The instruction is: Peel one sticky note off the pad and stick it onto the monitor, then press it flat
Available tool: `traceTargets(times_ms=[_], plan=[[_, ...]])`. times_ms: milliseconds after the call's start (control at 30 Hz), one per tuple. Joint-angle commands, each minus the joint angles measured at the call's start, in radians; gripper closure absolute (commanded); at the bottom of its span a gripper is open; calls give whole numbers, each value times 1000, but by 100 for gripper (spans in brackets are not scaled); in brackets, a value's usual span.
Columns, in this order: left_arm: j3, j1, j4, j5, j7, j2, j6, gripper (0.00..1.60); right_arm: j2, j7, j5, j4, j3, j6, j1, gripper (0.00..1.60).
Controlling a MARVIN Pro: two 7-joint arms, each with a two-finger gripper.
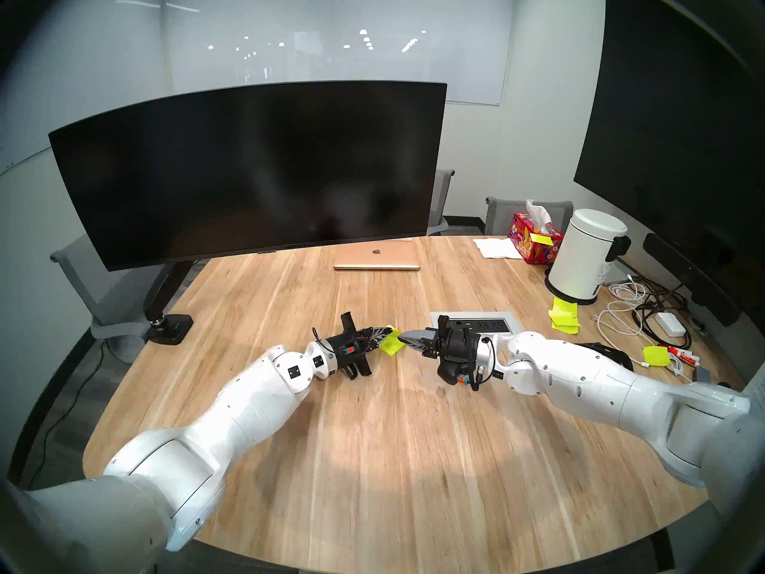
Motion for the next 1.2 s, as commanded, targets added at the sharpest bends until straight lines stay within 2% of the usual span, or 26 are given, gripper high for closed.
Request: traceTargets(times_ms=[0,1167], plan=[[9,10,25,7,1,-6,-3,160,-20,-12,-1,5,11,-8,21,160],[8,-6,67,4,3,-20,-20,160,-141,-25,-39,205,15,-51,49,160]])
